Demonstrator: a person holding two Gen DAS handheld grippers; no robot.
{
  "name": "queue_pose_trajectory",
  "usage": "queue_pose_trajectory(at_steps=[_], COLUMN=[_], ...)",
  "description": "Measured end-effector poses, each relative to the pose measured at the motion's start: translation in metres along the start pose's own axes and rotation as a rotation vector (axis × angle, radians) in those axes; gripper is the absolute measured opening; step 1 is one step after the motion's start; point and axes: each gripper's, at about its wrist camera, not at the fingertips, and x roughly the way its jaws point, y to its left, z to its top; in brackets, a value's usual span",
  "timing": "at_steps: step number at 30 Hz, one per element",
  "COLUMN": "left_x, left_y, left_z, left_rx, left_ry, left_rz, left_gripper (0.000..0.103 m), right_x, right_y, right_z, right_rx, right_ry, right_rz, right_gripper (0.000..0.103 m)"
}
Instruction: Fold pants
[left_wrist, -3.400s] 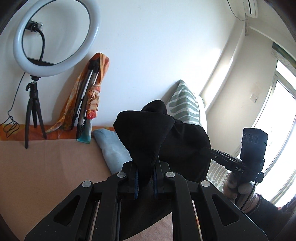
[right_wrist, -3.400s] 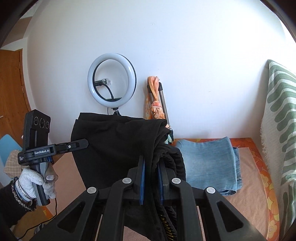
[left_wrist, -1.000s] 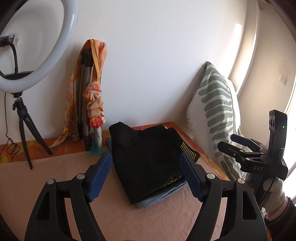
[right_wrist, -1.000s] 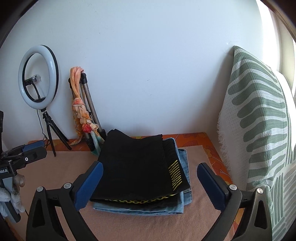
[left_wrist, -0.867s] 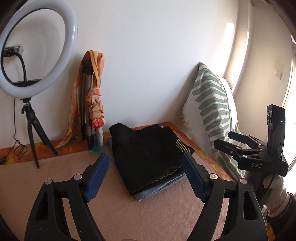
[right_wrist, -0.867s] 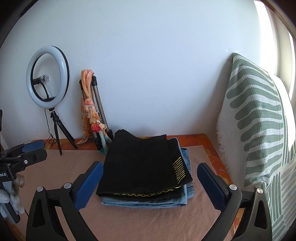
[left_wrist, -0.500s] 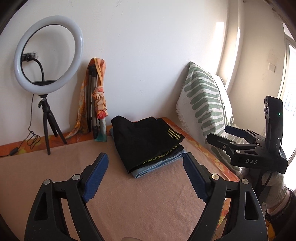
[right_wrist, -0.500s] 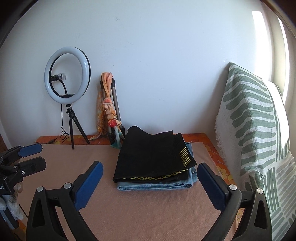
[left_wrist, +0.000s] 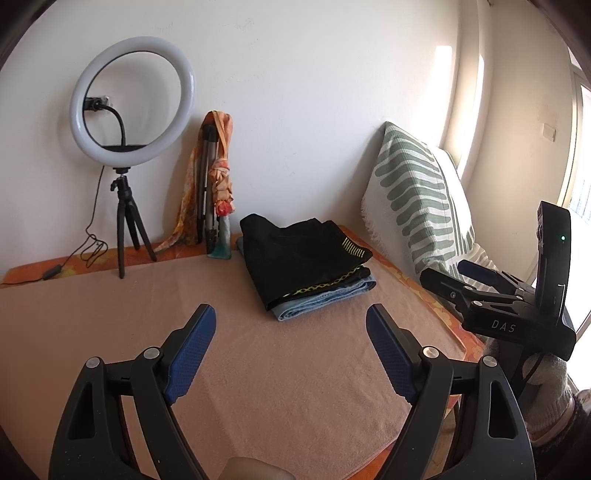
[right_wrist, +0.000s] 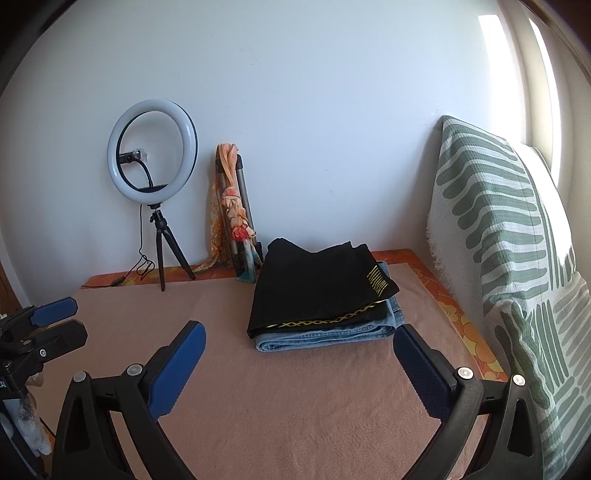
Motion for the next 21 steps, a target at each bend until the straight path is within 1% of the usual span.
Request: queue_pose_trajectory(at_steps=[3,6,12,14,16,19,21], left_x=[-0.001,-0.004,-0.008,-0.011,-0.014,-0.017,-0.015], left_y=[0.003,0.003,-0.006,-0.010,-0.014,-0.017,-0.018], left_z=[-0.004,-0.006,-0.013,-0.015,-0.017,-0.022,-0.023], left_rx=[-0.001,0.021,0.066,0.080,0.090,0.108,0.113], left_ry=[0.003,-0.021,-0.022,-0.028,-0.044,-0.069,-0.059], left_rz=[0.021,0.046,0.051,0.053,0.079,0.098,0.084], left_gripper=[0.084,0.084,0.084,0.087,0.102,0.103,0.103], right_x=[-0.002,-0.003,-0.006,-0.008,-0.011,-0.011,-0.010], right_y=[0.000,0.001,0.002,0.003,0.004,0.005,0.007], right_z=[-0.007,-0.011,-0.017,-0.016,-0.016,-0.017,-0.019], right_rx=[0.004,-0.010,-0.015,-0.023,-0.018,-0.014,-0.019], right_ry=[0.004,0.004,-0.010,-0.022,-0.033,-0.034,-0.034], right_rz=[0.000,-0.013,-0.026,-0.037,-0.034,-0.030,-0.036], right_gripper=[0.103,0.103,0.103,0.103,0.103,0.103,0.103])
